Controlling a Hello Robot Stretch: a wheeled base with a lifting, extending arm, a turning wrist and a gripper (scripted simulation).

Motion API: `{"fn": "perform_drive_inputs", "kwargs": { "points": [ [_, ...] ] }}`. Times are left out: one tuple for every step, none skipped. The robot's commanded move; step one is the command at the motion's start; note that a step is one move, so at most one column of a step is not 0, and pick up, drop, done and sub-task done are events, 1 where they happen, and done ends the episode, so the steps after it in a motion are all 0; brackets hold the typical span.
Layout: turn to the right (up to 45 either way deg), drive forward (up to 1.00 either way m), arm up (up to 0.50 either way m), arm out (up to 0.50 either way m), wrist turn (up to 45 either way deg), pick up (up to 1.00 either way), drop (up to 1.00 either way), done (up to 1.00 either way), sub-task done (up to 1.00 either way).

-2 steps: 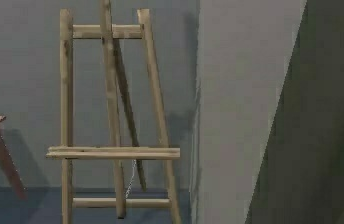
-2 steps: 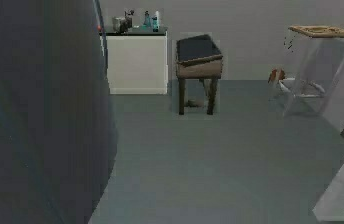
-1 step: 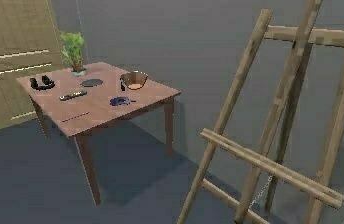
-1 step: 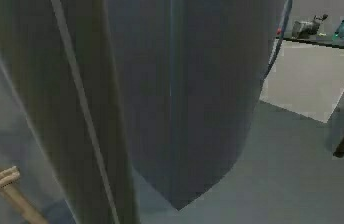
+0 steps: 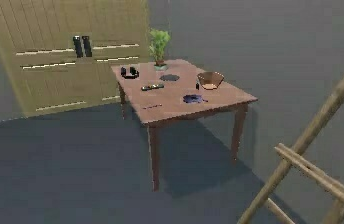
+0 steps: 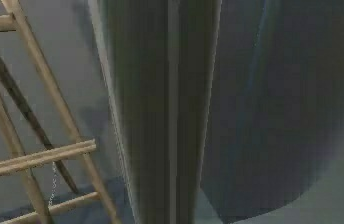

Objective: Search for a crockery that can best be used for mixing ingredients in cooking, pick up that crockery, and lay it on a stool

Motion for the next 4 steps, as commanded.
{"fn": "perform_drive_inputs", "kwargs": {
  "points": [
    [0.0, 0.85, 0.00, 0.00, 0.0, 0.00, 0.00, 0.00, 0.00],
    [-45.0, 0.00, 0.00, 0.00, 0.0, 0.00, 0.00, 0.00, 0.00],
    [-21.0, 0.00, 0.00, 0.00, 0.0, 0.00, 0.00, 0.00, 0.00],
    [45.0, 0.00, 0.00, 0.00, 0.0, 0.00, 0.00, 0.00, 0.00]
  ]
}}
